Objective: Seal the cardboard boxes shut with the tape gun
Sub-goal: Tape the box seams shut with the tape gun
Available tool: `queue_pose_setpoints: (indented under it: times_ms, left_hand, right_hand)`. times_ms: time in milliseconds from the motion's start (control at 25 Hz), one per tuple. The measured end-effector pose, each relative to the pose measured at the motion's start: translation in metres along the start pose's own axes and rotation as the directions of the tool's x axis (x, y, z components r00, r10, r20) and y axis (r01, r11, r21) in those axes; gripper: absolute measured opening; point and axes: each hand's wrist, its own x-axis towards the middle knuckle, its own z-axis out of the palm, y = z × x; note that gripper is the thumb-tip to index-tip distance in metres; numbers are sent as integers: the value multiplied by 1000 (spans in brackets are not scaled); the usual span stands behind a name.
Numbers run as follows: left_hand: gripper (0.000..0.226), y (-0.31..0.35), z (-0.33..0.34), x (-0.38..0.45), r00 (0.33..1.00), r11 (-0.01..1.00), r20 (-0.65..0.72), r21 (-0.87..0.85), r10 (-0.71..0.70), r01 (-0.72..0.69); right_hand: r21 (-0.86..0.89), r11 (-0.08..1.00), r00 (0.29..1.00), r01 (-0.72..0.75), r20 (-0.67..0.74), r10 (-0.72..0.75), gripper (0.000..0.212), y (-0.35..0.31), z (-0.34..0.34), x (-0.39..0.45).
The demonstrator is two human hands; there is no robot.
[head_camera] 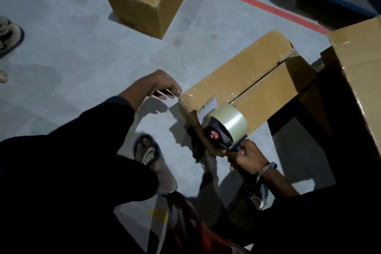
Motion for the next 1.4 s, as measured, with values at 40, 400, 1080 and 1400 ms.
queue_pose_setpoints:
  times_ms: [40, 400, 1080, 1400]
  left_hand:
    - [13, -2, -2, 3, 1000, 1000, 9, 7, 11, -11]
    - [13, -28, 7, 24, 979, 992, -162, 66, 121, -112]
    - [18, -73, 62, 31, 883, 971, -405, 113, 238, -210]
    - [26, -86, 64, 9, 643, 558, -266, 772, 719, -305]
  right_hand:
    - [-49, 999, 1000, -19, -13, 18, 20, 4, 1, -2]
    - [-252, 967, 994, -29, -113, 0, 31, 4, 34, 33]
    - [-326, 945, 986, -29, -167, -27, 31, 13, 47, 50]
    - [-286, 958, 991, -28, -133, -11, 41, 16, 42, 49]
